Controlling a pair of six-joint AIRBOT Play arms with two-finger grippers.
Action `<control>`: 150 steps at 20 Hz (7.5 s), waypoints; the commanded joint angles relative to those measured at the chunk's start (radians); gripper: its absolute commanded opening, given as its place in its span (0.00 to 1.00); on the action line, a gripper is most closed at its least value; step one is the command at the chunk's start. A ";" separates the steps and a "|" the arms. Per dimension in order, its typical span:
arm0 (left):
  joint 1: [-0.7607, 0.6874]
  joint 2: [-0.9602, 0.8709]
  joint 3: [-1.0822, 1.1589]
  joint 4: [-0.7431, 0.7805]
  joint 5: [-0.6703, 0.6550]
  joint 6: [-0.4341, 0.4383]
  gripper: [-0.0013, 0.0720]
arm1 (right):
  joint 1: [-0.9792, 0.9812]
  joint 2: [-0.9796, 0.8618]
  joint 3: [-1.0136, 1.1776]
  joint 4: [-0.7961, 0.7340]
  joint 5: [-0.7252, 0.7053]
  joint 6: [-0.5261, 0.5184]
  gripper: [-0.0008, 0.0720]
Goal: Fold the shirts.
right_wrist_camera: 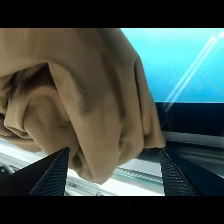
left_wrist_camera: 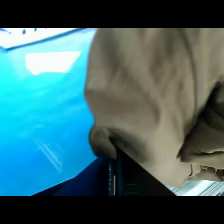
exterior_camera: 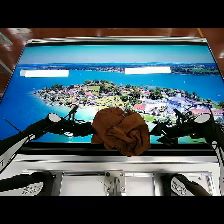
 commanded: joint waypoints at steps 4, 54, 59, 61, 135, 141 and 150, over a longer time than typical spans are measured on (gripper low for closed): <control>-0.001 0.041 0.015 -0.006 -0.003 0.029 0.06 | 0.001 -0.001 -0.119 0.119 -0.169 -0.050 0.96; 0.276 -0.003 0.511 0.381 -0.135 -0.171 0.06 | 0.336 -0.319 0.548 -0.163 -0.425 0.242 0.10; 0.251 -0.094 0.518 0.386 -0.174 -0.241 0.80 | 0.323 -0.345 0.569 -0.117 -0.386 0.227 0.71; 0.314 -0.092 0.565 0.386 -0.301 -0.241 0.81 | 0.281 -0.311 0.634 -0.144 -0.267 0.138 0.78; 0.681 0.688 0.983 0.564 -0.808 -0.154 0.06 | -0.009 0.357 1.140 -0.555 0.232 0.203 0.10; 0.680 0.611 0.520 0.523 -0.546 -0.188 0.06 | -0.008 0.040 0.875 -0.476 0.050 0.203 0.10; 0.563 0.126 0.455 0.311 -0.160 -0.082 0.06 | 0.018 -0.419 0.864 -0.024 -0.387 0.247 0.10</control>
